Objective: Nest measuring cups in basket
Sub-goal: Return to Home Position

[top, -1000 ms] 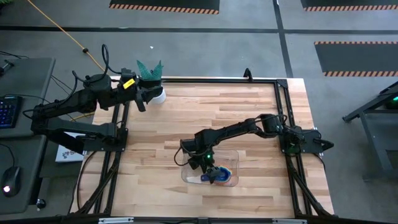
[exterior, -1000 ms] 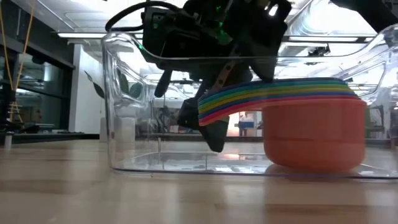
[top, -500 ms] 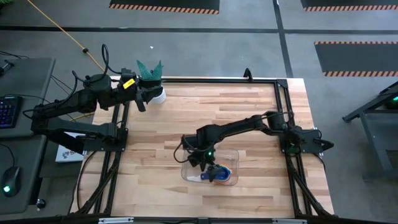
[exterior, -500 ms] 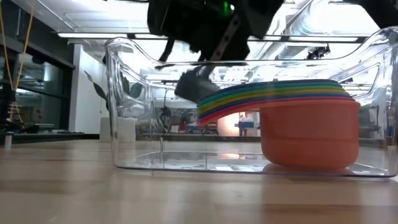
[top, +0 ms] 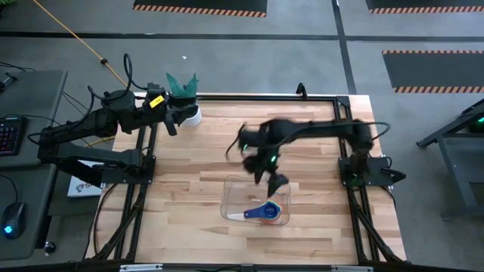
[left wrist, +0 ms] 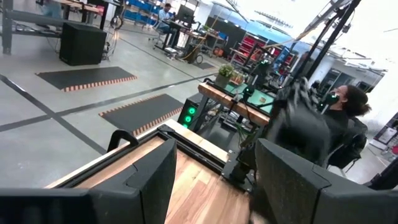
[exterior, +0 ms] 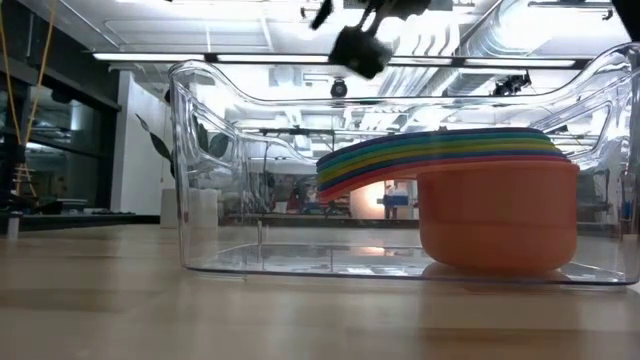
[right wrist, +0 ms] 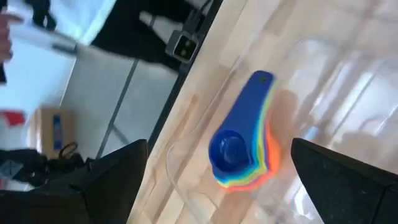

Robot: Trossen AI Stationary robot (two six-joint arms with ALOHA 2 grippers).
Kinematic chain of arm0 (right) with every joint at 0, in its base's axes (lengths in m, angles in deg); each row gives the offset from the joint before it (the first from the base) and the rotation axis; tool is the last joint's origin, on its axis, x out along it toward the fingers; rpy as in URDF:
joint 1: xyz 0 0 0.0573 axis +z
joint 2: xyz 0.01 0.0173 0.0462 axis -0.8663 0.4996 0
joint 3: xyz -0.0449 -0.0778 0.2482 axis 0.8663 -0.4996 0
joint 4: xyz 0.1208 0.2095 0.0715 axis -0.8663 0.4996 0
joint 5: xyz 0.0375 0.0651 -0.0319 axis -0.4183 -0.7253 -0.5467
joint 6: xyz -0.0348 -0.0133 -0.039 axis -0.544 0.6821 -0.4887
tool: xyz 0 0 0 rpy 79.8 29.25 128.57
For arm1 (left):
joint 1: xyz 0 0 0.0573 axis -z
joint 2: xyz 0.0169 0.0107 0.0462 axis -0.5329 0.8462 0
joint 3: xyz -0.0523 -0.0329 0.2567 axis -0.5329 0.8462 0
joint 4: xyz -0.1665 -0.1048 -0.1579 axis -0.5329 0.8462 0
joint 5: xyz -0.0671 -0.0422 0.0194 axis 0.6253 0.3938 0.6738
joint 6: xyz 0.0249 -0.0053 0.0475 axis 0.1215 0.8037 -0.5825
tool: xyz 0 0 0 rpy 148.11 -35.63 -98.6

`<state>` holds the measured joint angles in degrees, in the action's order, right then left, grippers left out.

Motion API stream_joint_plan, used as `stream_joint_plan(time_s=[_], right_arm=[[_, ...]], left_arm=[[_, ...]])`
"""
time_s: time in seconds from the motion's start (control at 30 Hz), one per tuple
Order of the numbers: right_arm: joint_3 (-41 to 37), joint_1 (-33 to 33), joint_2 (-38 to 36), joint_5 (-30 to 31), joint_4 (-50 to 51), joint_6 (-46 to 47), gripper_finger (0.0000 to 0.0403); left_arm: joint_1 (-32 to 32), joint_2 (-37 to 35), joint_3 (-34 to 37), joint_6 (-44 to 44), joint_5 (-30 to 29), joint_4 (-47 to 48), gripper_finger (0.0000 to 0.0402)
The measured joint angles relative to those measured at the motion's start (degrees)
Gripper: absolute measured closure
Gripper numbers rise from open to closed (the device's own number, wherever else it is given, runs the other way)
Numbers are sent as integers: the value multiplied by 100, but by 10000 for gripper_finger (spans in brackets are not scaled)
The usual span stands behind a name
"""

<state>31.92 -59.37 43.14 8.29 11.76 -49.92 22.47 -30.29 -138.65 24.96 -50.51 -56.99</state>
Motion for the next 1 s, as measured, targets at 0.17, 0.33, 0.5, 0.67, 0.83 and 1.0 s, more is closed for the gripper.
stream_joint_plan(time_s=[0.17, 0.33, 0.5, 0.67, 0.83, 1.0], right_arm=[[-1356, -549, -1466, -48, -1024, 503, 15], [-4041, -981, -3749, 1030, -3431, 2431, 15], [-6057, -1133, -5745, 3477, -6400, 4941, 15], [-6885, -1404, -6463, 4514, -8346, 5429, 15], [-7009, -1406, -6701, 4743, -8989, 5634, 15], [-7020, -1402, -6650, 4785, -9248, 6021, 15]], left_arm=[[1, 0, 0, 76, 0, -2, 191], [1, 0, 0, 197, -1, -2, 191], [1, 0, 0, -127, -2, -2, 191], [1, 59, 0, -502, -6, 167, 191], [2, 163, 4, -280, -22, 284, 191], [2, 241, 4, -199, 159, 115, 191]])
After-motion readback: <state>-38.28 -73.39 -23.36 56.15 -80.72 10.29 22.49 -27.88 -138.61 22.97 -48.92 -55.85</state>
